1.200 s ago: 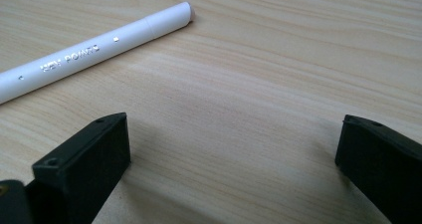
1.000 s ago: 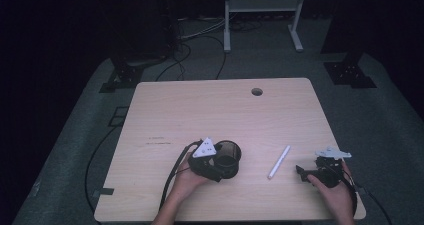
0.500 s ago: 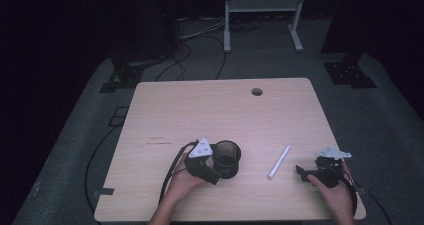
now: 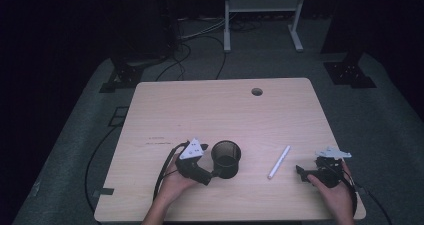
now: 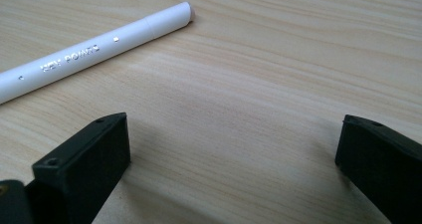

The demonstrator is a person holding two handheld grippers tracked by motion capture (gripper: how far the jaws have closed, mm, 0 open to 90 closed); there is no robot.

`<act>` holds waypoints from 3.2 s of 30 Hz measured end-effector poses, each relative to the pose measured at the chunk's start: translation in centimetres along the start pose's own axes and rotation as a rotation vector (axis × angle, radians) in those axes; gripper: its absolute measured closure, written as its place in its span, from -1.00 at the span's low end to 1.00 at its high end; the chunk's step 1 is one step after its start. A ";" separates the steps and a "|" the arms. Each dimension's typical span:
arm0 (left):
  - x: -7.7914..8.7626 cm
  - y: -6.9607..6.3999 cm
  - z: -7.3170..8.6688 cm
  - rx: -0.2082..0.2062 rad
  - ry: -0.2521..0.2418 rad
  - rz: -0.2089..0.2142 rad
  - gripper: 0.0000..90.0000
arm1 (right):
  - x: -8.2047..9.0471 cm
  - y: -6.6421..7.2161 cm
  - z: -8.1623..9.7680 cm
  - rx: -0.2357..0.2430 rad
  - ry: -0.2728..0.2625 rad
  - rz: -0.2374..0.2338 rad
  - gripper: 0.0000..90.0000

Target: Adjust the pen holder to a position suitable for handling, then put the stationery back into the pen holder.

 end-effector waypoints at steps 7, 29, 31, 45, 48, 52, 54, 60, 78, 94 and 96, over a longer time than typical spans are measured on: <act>0.8 0.1 0.8 0.008 0.011 -0.015 -1.00 | 0.0 0.0 0.0 0.000 0.000 0.000 -1.00; 4.2 1.0 3.8 0.042 0.068 -0.068 -1.00 | 0.0 0.0 0.0 0.000 0.000 0.000 -1.00; 4.5 1.1 4.1 0.043 0.079 -0.075 -1.00 | 0.0 0.0 0.0 0.000 0.000 0.000 -1.00; 6.6 2.1 6.2 0.067 0.134 -0.126 -1.00 | 0.0 0.0 0.0 0.000 0.000 0.000 -1.00; 6.9 2.2 6.8 0.075 0.147 -0.134 -1.00 | 0.0 0.0 0.0 0.000 0.000 0.000 -1.00; 7.3 2.4 7.8 0.083 0.180 -0.139 -1.00 | 0.0 0.0 0.0 0.000 0.000 0.000 -1.00; 7.5 2.5 8.4 0.091 0.194 -0.142 -1.00 | 0.0 0.0 0.0 0.000 0.000 0.000 -1.00; 8.1 2.7 9.8 0.108 0.237 -0.147 -1.00 | 0.0 0.0 0.0 0.001 0.001 -0.001 -1.00; 8.6 3.7 12.8 0.131 0.307 -0.169 -1.00 | 0.3 0.1 0.3 -0.025 -0.003 0.023 -1.00; 8.6 3.7 12.9 0.143 0.306 -0.155 -1.00 | 1.2 0.7 0.0 -0.032 -0.004 0.021 -0.31; 8.6 3.7 12.9 0.143 0.307 -0.155 -1.00 | 1.4 0.9 -0.1 -0.036 -0.005 0.015 -0.31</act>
Point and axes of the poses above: each handheld gripper's, and its own axes: x roughly backward along the jaws, z roughly out of its underside, y roughly to its left, the point moved 10 cm from there along -x, roughly forward along the jaws, and after that the axes turned 15 degrees about -x, right-handed, at the moved point
